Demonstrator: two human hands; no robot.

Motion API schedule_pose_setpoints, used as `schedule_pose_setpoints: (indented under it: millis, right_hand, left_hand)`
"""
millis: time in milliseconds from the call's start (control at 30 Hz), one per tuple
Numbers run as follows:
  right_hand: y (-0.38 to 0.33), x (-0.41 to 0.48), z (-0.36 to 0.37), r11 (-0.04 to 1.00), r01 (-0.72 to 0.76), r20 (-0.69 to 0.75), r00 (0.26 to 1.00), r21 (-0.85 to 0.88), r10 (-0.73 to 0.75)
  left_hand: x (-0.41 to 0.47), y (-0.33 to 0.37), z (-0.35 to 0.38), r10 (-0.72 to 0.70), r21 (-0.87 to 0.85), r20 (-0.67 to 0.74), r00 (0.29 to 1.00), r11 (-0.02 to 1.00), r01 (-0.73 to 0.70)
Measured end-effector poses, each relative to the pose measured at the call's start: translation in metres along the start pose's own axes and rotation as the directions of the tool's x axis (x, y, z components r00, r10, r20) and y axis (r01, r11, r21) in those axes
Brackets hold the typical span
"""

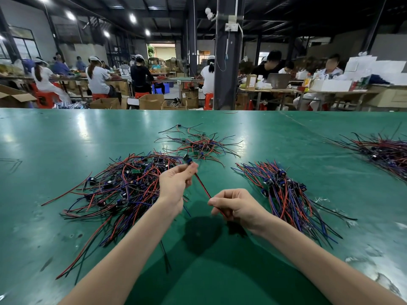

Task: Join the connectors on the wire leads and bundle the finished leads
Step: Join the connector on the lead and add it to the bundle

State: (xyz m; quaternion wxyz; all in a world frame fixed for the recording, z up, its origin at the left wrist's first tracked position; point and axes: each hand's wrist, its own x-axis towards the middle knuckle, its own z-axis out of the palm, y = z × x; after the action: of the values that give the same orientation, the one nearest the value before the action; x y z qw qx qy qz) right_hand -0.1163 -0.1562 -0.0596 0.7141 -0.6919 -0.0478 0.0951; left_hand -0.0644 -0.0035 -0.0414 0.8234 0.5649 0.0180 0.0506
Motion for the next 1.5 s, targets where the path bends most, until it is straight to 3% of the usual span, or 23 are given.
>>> schedule_pose_setpoints:
  millis: [300, 767, 967, 1233, 1500]
  right_hand:
    - [0.003, -0.003, 0.006, 0.991, 0.099, 0.048, 0.994, -0.088, -0.095]
    - [-0.004, -0.004, 0.002, 0.949, 0.203, 0.098, 0.978, -0.241, -0.184]
    - [-0.009, -0.005, -0.007, 0.963, 0.064, 0.174, 0.985, -0.263, -0.018]
    - [-0.008, -0.001, -0.011, 0.967, 0.162, -0.029, 0.985, -0.196, -0.171]
    - [-0.008, 0.001, -0.009, 0.983, 0.158, -0.025, 0.987, -0.09, -0.161]
  left_hand:
    - [0.011, 0.012, -0.012, 0.018, -0.046, -0.099, 0.995, 0.999, -0.023]
    - [0.015, 0.011, -0.014, -0.072, -0.133, -0.096, 0.993, 0.989, 0.059]
    - [0.009, 0.001, -0.009, -0.106, -0.084, -0.005, 0.994, 0.991, 0.105]
    - [-0.022, -0.02, 0.02, -0.144, 0.002, 0.241, 0.96, 0.989, 0.148]
    - [-0.018, -0.019, 0.017, -0.111, 0.005, 0.219, 0.969, 0.994, 0.113]
